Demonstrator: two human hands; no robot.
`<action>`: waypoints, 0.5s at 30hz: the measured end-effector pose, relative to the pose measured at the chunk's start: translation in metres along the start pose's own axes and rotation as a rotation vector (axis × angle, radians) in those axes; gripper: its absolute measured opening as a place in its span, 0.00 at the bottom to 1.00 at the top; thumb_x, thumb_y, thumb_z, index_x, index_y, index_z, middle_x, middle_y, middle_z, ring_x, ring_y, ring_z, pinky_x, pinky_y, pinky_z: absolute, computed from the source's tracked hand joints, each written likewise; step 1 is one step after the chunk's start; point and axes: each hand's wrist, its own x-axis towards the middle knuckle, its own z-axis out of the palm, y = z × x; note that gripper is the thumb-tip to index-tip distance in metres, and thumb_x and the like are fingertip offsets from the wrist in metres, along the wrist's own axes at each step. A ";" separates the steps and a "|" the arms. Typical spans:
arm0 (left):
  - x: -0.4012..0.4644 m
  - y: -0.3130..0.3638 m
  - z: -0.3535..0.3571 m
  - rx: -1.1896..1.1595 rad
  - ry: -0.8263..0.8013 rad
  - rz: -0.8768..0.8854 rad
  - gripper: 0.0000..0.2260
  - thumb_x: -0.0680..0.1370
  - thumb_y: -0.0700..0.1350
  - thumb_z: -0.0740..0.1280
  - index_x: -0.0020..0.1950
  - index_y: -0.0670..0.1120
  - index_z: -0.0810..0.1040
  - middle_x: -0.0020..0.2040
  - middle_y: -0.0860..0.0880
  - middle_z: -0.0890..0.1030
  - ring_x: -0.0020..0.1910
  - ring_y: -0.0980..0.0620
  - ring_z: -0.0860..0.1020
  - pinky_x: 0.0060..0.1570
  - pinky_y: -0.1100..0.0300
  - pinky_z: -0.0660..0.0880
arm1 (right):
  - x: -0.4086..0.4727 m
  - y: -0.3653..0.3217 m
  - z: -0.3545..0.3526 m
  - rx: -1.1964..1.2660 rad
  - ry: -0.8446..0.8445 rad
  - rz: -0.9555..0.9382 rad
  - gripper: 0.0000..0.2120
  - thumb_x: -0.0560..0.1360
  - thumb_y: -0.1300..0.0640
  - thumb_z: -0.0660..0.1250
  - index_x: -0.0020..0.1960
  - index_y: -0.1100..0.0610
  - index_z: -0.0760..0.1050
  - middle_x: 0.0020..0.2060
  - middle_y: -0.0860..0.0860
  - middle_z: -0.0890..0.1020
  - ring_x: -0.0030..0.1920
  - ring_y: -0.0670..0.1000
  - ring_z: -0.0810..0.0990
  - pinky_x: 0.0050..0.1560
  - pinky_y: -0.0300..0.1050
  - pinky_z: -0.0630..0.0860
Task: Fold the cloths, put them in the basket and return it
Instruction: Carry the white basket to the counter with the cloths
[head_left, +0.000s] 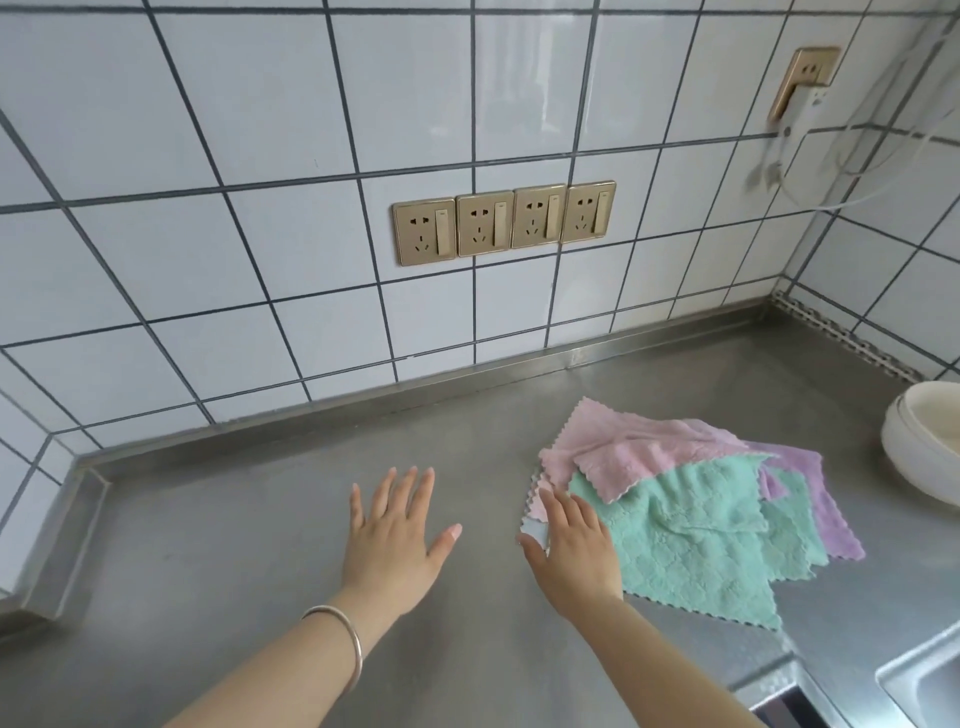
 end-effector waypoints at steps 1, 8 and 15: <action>0.000 -0.002 -0.002 -0.004 -0.014 0.012 0.52 0.58 0.71 0.18 0.77 0.51 0.47 0.77 0.51 0.53 0.77 0.48 0.48 0.72 0.42 0.40 | -0.004 -0.002 0.000 0.000 -0.008 0.014 0.31 0.76 0.39 0.46 0.76 0.51 0.50 0.75 0.46 0.56 0.75 0.49 0.50 0.74 0.45 0.51; -0.005 -0.027 -0.002 0.025 -0.066 0.217 0.50 0.60 0.72 0.22 0.77 0.51 0.46 0.78 0.51 0.52 0.77 0.49 0.47 0.73 0.42 0.40 | -0.053 -0.031 0.017 0.019 0.072 0.252 0.30 0.78 0.42 0.50 0.76 0.52 0.49 0.75 0.48 0.56 0.76 0.50 0.50 0.75 0.46 0.50; -0.035 -0.059 -0.016 0.105 -0.100 0.572 0.41 0.66 0.67 0.31 0.77 0.51 0.44 0.78 0.50 0.50 0.77 0.48 0.46 0.72 0.42 0.39 | -0.144 -0.080 0.037 0.118 0.290 0.569 0.31 0.78 0.43 0.54 0.76 0.52 0.49 0.75 0.48 0.57 0.75 0.50 0.52 0.74 0.47 0.52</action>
